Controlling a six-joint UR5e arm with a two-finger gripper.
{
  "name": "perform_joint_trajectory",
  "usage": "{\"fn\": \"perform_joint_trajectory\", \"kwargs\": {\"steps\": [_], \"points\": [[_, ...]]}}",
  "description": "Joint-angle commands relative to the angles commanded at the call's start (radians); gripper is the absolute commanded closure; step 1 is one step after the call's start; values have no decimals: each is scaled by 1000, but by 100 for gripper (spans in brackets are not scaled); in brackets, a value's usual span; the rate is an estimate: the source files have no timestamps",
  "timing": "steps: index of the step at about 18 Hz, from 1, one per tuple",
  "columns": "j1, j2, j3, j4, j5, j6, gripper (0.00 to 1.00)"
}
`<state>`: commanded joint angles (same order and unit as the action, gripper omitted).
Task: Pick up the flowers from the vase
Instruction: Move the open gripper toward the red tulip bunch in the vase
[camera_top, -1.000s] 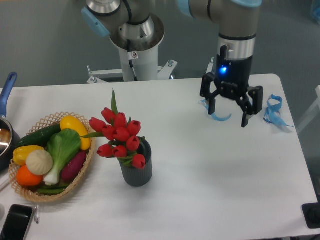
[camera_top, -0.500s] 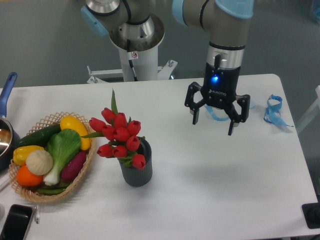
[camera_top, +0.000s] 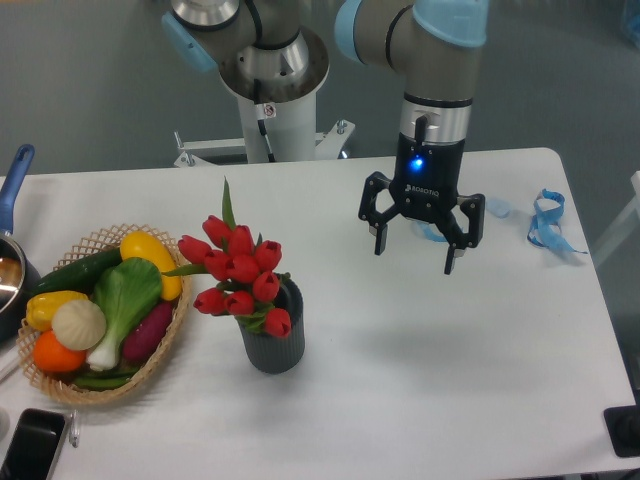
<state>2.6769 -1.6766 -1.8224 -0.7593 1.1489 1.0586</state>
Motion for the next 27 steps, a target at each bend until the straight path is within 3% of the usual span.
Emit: {"fn": "perform_joint_trajectory", "kwargs": {"steps": [11,21,27], "points": [[-55,-23,-20,-2,-66,-35,0],[-69,66,-150,-3,-146,87,0],[-89,72,-199,2,-325,84,0]]}}
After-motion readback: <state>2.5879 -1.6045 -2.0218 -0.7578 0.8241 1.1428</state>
